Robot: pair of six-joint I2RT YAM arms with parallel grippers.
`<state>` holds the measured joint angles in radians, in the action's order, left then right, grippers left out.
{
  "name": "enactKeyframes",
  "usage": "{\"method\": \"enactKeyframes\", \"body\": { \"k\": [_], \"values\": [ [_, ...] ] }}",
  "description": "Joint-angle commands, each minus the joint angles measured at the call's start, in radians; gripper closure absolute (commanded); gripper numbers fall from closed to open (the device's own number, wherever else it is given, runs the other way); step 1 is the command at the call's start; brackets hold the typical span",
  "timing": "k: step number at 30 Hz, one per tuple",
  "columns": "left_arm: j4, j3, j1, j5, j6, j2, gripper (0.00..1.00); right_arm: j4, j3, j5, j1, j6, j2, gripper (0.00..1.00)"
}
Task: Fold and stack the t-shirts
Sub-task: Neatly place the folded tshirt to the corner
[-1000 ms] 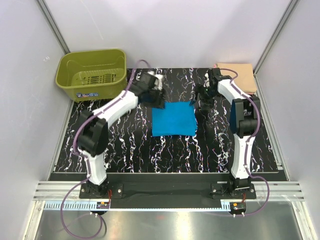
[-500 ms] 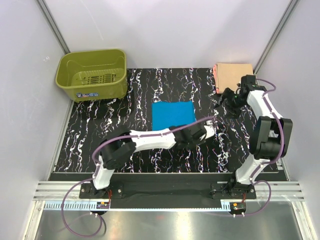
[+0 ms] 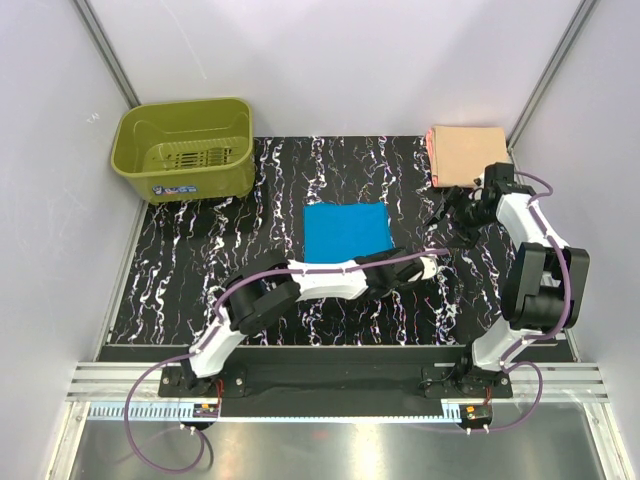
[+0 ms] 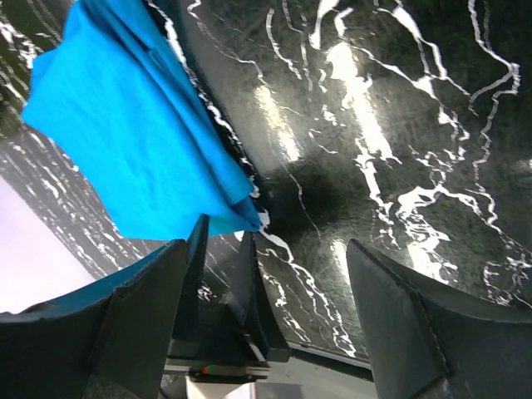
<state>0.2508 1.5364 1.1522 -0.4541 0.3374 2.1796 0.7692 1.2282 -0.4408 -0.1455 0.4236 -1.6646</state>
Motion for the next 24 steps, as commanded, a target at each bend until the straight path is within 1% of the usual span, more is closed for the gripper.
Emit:
{"method": "enactKeyframes", "body": {
  "k": [1, 2, 6, 7, 9, 10, 11, 12, 13, 15, 16, 19, 20, 22, 24],
  "values": [
    [-0.013, 0.024, 0.001, -0.037, 0.025, 0.045, 0.49, -0.039, 0.02, -0.041, -0.005, 0.017, 0.014, 0.15],
    [-0.019, 0.025, -0.002, -0.034, 0.025, 0.048, 0.51, -0.038, 0.025, -0.041, -0.005, 0.017, 0.009, 0.15],
    [0.001, 0.074, -0.009, -0.025, 0.025, 0.089, 0.66, -0.031, 0.051, -0.049, -0.005, 0.015, -0.018, 0.14],
    [0.001, 0.085, -0.014, -0.023, 0.025, 0.1, 0.72, -0.031, 0.051, -0.053, -0.005, 0.015, -0.027, 0.14],
    [0.005, 0.099, -0.016, -0.02, 0.023, 0.108, 0.79, -0.033, 0.056, -0.061, -0.005, 0.015, -0.037, 0.14],
    [0.008, 0.111, -0.019, -0.02, 0.02, 0.109, 0.88, -0.034, 0.054, -0.067, -0.005, 0.017, -0.047, 0.09],
    [0.014, 0.114, -0.02, -0.018, 0.018, 0.106, 0.93, -0.036, 0.054, -0.082, -0.005, 0.018, -0.055, 0.09],
    [0.016, 0.117, -0.022, -0.014, 0.018, 0.102, 0.98, -0.038, 0.054, -0.09, -0.005, 0.015, -0.061, 0.09],
    [0.018, 0.119, -0.023, -0.014, 0.014, 0.086, 1.0, -0.047, 0.051, -0.096, -0.005, 0.012, -0.069, 0.09],
    [0.018, 0.105, -0.028, 0.015, 0.008, 0.057, 1.0, -0.07, 0.034, -0.122, -0.005, 0.006, -0.073, 0.08],
    [0.012, 0.094, -0.031, 0.023, 0.002, 0.019, 1.0, -0.099, 0.031, -0.139, -0.005, 0.007, -0.083, 0.08],
    [0.018, 0.065, -0.043, 0.046, -0.02, -0.059, 1.0, -0.172, 0.022, -0.229, -0.003, 0.033, -0.115, 0.05],
    [0.019, 0.048, -0.048, 0.064, -0.026, -0.079, 1.0, -0.194, 0.021, -0.275, -0.002, 0.041, -0.122, 0.0],
    [0.025, 0.031, -0.062, 0.086, -0.05, -0.14, 1.0, -0.249, 0.027, -0.315, 0.006, 0.066, -0.151, 0.0],
    [0.036, 0.008, -0.072, 0.101, -0.064, -0.179, 1.0, -0.265, 0.056, -0.364, 0.018, 0.073, -0.181, 0.0]
  ]
}}
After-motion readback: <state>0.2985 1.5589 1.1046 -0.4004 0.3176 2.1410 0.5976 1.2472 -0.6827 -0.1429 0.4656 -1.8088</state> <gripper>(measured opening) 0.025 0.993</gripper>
